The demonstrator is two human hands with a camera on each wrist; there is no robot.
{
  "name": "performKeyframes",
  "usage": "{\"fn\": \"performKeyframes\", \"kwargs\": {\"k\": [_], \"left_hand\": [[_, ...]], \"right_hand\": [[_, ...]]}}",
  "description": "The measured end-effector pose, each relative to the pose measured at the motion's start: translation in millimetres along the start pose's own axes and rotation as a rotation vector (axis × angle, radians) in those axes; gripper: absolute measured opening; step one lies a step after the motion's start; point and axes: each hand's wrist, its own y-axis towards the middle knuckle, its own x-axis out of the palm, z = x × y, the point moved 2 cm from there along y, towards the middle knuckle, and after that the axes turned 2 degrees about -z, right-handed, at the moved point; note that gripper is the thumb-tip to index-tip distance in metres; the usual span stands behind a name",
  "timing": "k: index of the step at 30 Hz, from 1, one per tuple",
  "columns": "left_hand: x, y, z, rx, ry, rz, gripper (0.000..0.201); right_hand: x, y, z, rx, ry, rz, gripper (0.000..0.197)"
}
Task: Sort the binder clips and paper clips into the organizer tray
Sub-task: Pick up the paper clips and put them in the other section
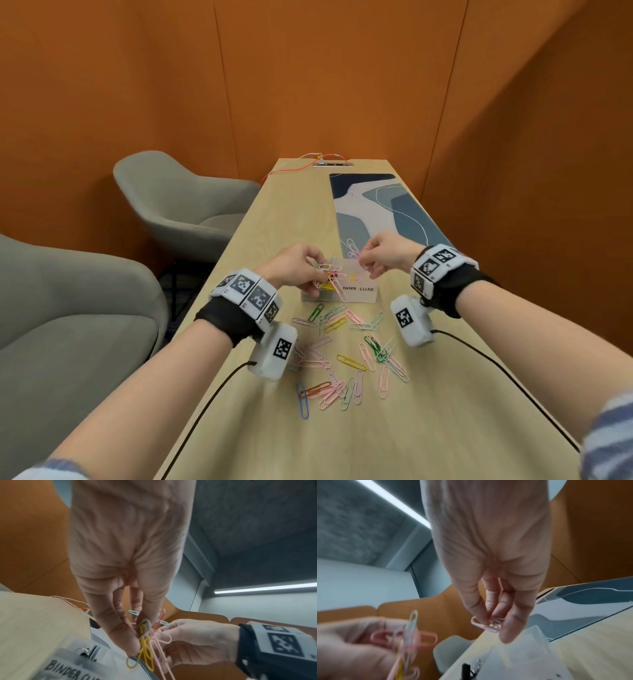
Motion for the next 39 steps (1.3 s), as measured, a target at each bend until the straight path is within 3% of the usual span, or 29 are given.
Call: {"fn": "performKeyframes", "kwargs": {"k": [2, 5, 11, 16, 20, 22, 24, 27, 30, 33, 35, 37, 39], "left_hand": [[1, 6, 6, -0.019, -0.008, 0.033, 0.018], [5, 18, 17, -0.058, -0.049, 0.083, 0.021], [22, 47, 30, -0.106, -0.053, 0.117, 0.018], [40, 64, 34, -0.089, 0.137, 0.109, 0.024], [50, 65, 39, -0.077, 0.153, 0.042, 0.007], [49, 63, 42, -0.072, 0.163, 0.043, 0.017], [43, 56, 46, -0.045, 0.195, 0.074, 0.020], [32, 36, 42, 0.005, 0.242, 0.123, 0.020], [24, 12, 26, 0.025, 0.400, 0.126, 0.017], [32, -9, 2, -0.023, 0.609, -0.048, 0.022], [41, -14, -12, -0.020, 0.721, -0.144, 0.039], [51, -12, -19, 0.003, 0.798, -0.191, 0.056], [60, -7, -19, 0.033, 0.864, -0.179, 0.059]], "right_hand": [[6, 9, -2, 0.039, -0.116, 0.058, 0.003], [14, 12, 2, 0.054, -0.182, 0.067, 0.015], [7, -18, 16, -0.017, -0.082, 0.143, 0.031], [27, -45, 39, -0.042, -0.400, -0.106, 0.025], [45, -54, 52, -0.043, -0.552, -0.279, 0.070], [49, -58, 53, -0.044, -0.577, -0.349, 0.086], [53, -62, 53, -0.063, -0.637, -0.359, 0.090], [60, -65, 53, -0.118, -0.742, -0.291, 0.075], [65, -63, 53, -0.183, -0.814, -0.166, 0.043], [69, -61, 52, -0.220, -0.869, -0.092, 0.024], [71, -60, 50, -0.234, -0.903, -0.068, 0.013], [73, -59, 47, -0.241, -0.932, -0.065, 0.012], [74, -58, 46, -0.236, -0.937, -0.073, 0.014]]}}
